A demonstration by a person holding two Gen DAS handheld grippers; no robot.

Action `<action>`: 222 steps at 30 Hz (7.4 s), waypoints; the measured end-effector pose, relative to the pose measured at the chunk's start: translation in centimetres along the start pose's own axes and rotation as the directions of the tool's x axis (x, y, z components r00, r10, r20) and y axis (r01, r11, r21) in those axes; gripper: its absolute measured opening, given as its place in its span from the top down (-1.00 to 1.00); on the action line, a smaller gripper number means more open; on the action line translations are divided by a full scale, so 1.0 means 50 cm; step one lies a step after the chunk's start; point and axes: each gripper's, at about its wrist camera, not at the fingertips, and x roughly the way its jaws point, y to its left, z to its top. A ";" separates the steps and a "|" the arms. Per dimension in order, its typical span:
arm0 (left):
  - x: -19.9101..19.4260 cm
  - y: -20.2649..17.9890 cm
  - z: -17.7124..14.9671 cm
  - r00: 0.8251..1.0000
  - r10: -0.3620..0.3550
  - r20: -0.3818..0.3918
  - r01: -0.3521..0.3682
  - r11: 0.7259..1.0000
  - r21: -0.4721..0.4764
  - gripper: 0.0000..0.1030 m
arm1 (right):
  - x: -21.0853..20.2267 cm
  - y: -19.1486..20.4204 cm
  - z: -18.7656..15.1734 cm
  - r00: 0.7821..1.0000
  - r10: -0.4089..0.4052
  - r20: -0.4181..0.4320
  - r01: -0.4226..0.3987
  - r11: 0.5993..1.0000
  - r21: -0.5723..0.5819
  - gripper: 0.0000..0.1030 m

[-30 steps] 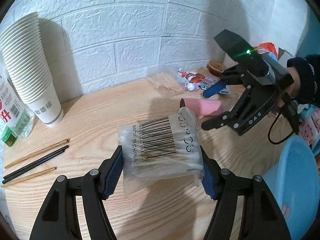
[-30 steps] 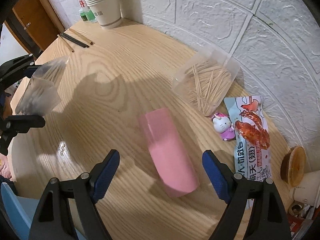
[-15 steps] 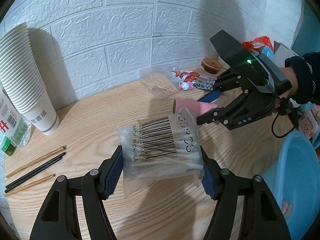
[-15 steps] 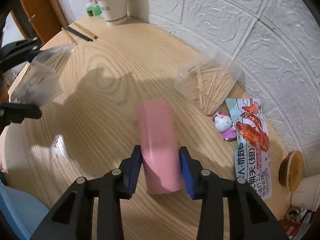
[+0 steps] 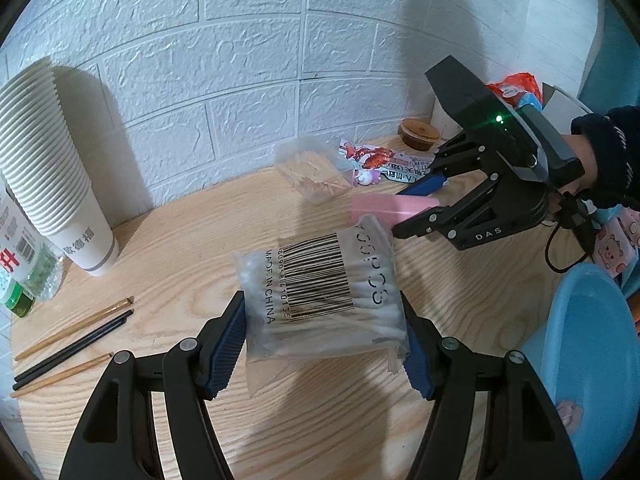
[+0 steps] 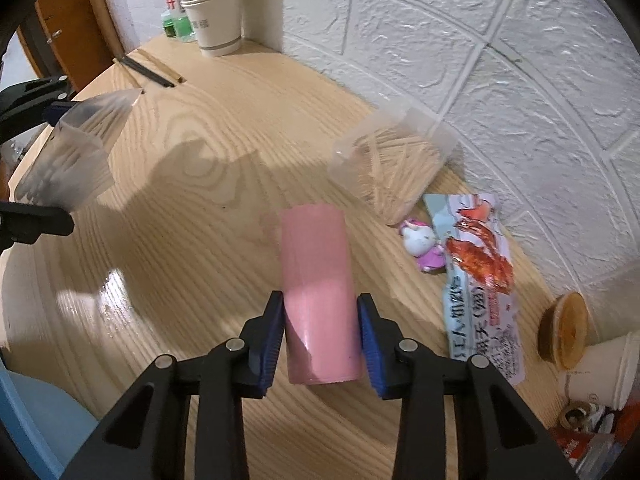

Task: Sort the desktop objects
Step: 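Lift the cotton swab bag with left tool while right tool grasps pink case, then carry the swab bag and pink case over the blue basin with both tools, then open left tool to drop swab bag while right tool releases pink case, then withdraw both open tools from the basin toward the table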

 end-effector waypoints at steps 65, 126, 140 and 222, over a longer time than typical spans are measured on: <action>-0.233 -0.268 -0.085 0.983 -0.183 0.016 0.172 0.947 0.270 -0.29 | -0.447 0.327 -0.410 0.960 -0.206 -0.189 0.270 0.504 0.821 0.31; -0.086 -0.411 -0.109 0.934 -0.283 -0.216 0.357 0.752 0.554 -1.00 | -0.410 0.360 -0.454 0.970 -0.144 -0.195 0.240 0.476 0.846 0.31; -0.110 -0.386 -0.111 0.935 -0.298 -0.193 0.355 0.760 0.544 -1.00 | -0.411 0.365 -0.431 0.970 -0.151 -0.192 0.243 0.500 0.831 0.31; -0.230 -0.236 -0.137 0.946 -0.311 -0.093 0.317 0.827 0.463 -1.00 | -0.389 0.314 -0.388 0.966 -0.244 -0.083 0.222 0.626 0.747 -1.00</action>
